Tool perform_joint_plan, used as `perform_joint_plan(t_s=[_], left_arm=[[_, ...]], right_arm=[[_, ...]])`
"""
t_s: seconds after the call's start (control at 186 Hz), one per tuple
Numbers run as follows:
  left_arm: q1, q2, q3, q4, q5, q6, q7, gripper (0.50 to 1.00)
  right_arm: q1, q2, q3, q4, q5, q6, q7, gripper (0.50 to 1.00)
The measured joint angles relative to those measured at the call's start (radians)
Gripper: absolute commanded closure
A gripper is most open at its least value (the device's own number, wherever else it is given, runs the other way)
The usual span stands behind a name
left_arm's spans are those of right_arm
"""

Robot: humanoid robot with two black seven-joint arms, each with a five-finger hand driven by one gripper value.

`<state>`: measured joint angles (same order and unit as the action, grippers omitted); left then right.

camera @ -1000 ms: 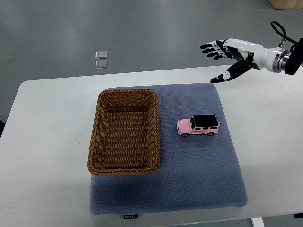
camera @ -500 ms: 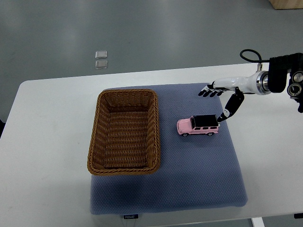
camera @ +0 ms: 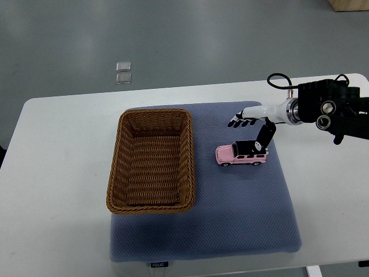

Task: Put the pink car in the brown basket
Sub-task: 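Lower the right hand and close its fingers around the SUV's roof, then lift the SUV with the right hand and carry it over the basket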

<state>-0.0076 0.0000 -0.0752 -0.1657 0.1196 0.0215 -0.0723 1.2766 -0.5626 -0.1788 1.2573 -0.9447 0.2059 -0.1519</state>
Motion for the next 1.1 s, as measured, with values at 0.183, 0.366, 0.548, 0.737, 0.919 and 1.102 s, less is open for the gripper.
perform_joint_plan(t_s=[0.183,0.366,0.548,0.737,0.919,1.102], left_arm=[[0.000,0.000,0.000,0.000,0.000,0.000,0.000,0.500],[0.000,0.000,0.000,0.000,0.000,0.000,0.000,0.500],[0.000,0.000,0.000,0.000,0.000,0.000,0.000,0.500],[0.000,0.000,0.000,0.000,0.000,0.000,0.000,0.500],[0.000,0.000,0.000,0.000,0.000,0.000,0.000,0.500],[0.000,0.000,0.000,0.000,0.000,0.000,0.000,0.500]], right_arm=[[-0.019,0.039,-0.015,-0.066,-0.059,0.000,0.000,0.619],[-0.023,0.060,-0.021,-0.081,-0.067,0.000,-0.001,0.628],[-0.024,0.064,-0.033,-0.081,-0.068,0.001,-0.001,0.630],[-0.030,0.066,-0.035,-0.079,-0.068,0.005,-0.001,0.697],[-0.043,0.073,-0.035,-0.078,-0.068,0.005,-0.001,0.709],[-0.045,0.076,-0.035,-0.078,-0.068,0.010,0.000,0.926]])
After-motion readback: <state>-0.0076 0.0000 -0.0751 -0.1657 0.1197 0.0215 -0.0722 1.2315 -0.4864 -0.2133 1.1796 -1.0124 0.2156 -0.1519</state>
